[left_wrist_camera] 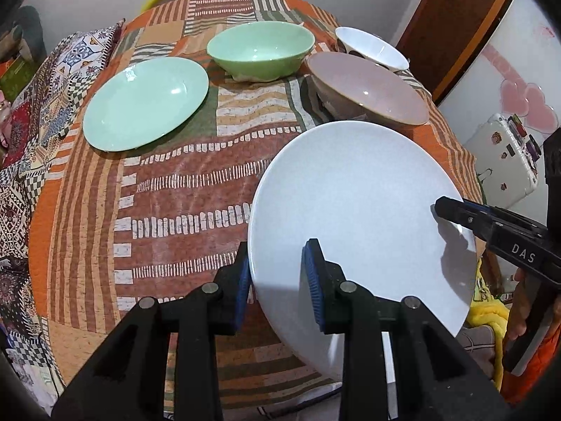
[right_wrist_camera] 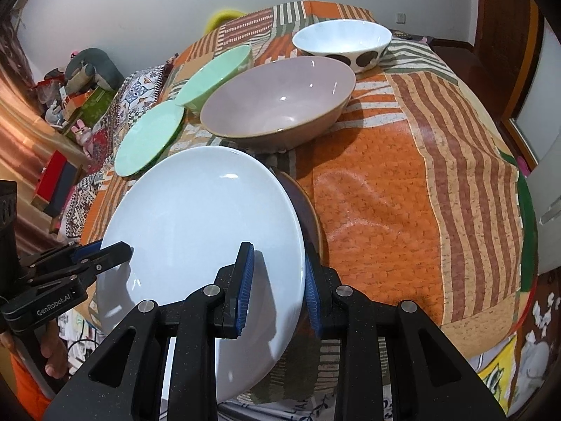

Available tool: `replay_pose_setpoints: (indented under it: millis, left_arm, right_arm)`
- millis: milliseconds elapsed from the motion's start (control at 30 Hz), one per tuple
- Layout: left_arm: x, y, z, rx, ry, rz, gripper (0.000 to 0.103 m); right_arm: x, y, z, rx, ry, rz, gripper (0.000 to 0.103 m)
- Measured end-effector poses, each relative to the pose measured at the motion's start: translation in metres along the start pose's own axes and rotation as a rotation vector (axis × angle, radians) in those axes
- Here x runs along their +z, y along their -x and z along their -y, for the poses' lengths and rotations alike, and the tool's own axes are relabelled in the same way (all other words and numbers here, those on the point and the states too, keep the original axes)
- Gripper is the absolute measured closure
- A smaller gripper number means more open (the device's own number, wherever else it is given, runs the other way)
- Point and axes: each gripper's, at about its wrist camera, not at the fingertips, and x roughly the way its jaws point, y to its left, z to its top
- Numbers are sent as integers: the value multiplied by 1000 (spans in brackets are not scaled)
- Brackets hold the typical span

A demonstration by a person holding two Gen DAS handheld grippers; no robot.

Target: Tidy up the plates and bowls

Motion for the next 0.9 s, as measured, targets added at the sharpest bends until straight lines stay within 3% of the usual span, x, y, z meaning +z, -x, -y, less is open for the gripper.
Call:
replay_pose_setpoints:
  millis: [900]
  left_arm:
    - [12, -29, -13, -55, 62, -41, 70]
  right_arm:
    - [13, -11, 4, -31, 34, -27, 78]
